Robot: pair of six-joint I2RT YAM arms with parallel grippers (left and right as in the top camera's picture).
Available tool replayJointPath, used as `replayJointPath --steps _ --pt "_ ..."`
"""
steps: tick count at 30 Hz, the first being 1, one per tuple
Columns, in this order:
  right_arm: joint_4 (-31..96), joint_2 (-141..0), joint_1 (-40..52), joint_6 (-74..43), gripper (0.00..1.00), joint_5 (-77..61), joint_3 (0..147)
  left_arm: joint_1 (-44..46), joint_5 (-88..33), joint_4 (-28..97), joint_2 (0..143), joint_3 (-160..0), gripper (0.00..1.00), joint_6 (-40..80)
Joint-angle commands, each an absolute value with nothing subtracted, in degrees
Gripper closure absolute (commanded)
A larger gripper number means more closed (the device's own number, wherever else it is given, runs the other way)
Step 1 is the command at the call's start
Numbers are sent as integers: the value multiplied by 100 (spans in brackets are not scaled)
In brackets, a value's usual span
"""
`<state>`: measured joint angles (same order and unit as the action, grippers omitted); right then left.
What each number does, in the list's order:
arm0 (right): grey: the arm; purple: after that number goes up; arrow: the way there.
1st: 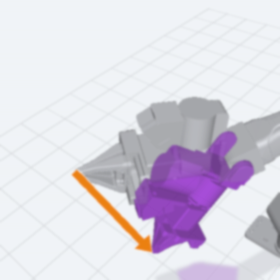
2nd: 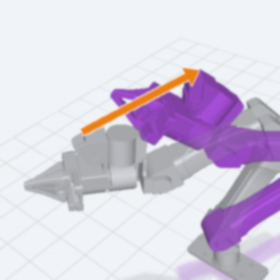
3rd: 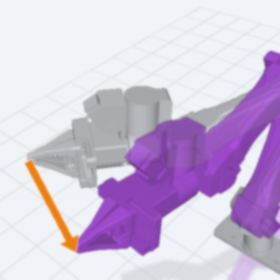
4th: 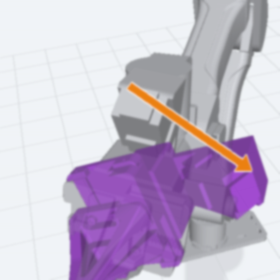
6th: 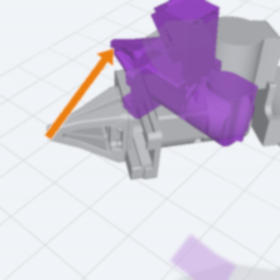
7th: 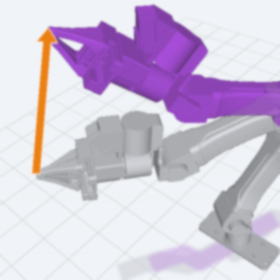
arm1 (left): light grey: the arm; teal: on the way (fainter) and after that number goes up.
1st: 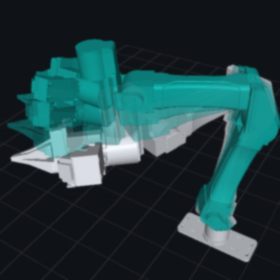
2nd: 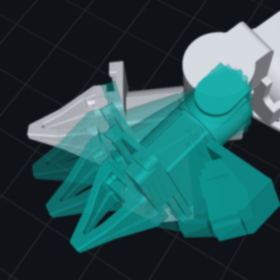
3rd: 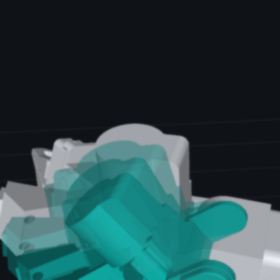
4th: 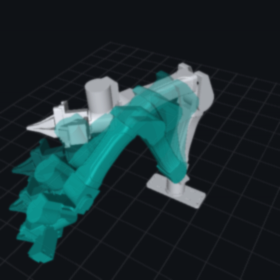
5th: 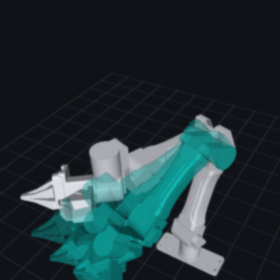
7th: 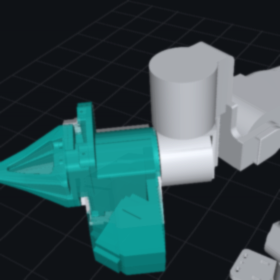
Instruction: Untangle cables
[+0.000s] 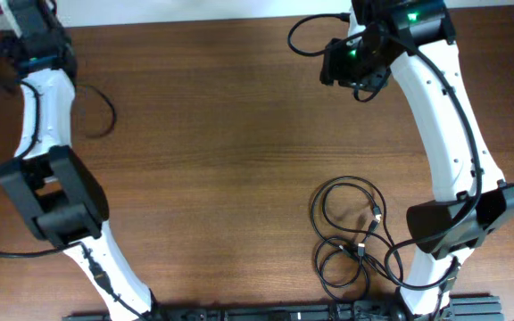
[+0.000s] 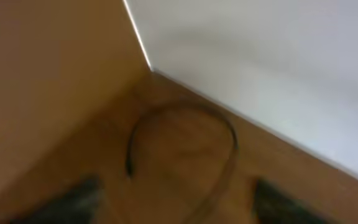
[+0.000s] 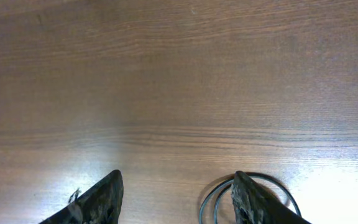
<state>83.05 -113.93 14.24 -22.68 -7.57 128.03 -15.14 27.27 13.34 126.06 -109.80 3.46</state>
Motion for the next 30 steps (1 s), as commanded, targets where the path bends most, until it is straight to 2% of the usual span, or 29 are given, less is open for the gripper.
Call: replayJointPath --steps 1,2,4,6,7,10,12,14,15,16,17,18,21,24,25,26,27,28,30 --pt "8298 -11301 1507 -2279 46 -845 12766 -1621 287 1734 12584 -11019 7 493" --pt "8296 -11301 1553 -2279 46 -845 12763 -1621 -38 1747 12584 -11019 16 740" --pt "8294 -11303 1741 -2272 46 -840 12759 -1636 165 1944 12584 -11019 16 823" --pt "8296 -11303 1896 -2060 45 -843 12759 -1741 958 2502 12602 -11015 16 827" --pt "8294 -11303 2027 -1994 45 -838 12755 -1951 1363 3022 12615 -11008 1 825" --pt "8296 -11303 2178 -1994 45 -840 12755 -2633 1413 4027 12676 -10986 1 823" --pt "8259 -11303 2224 -1997 45 -840 12755 -3020 904 4541 12779 -10978 1 624" --pt "8252 -11310 2228 -1997 45 -843 12755 -3304 -329 4810 12964 -10975 4 8" --pt "8250 -11310 2246 -1997 45 -840 12755 -3356 -429 4877 13117 -10975 13 -5" --pt "8250 -11312 2250 -1997 45 -843 12755 -3367 -429 4901 13253 -10975 34 -5" --pt "8250 -11319 2250 -1997 45 -840 12755 -3367 -436 4928 13358 -10975 37 -3" --pt "8246 -11330 2250 -1997 45 -840 12755 -3361 -432 4965 13509 -10975 33 -5" --pt "8221 -11373 2250 -1997 45 -843 12755 -3350 -434 5030 13631 -10973 44 1" --pt "8211 -11373 2250 -1997 45 -843 12755 -3350 -456 5157 13828 -10954 69 224" --pt "8211 -11373 2250 -1999 45 -843 12755 -3350 -644 5196 13957 -10954 70 233" --pt "8208 -11373 2250 -1997 45 -843 12755 -3350 -976 5203 14066 -10954 76 237" --pt "8211 -11373 2250 -1999 45 -845 12755 -3336 -1090 5166 14138 -10954 91 386" --pt "8208 -11373 2250 -1999 45 -843 12755 -3262 -1076 5059 14195 -10954 100 786" --pt "8208 -11373 2250 -1999 45 -845 12755 -3037 -1138 4733 14199 -10954 100 1490"
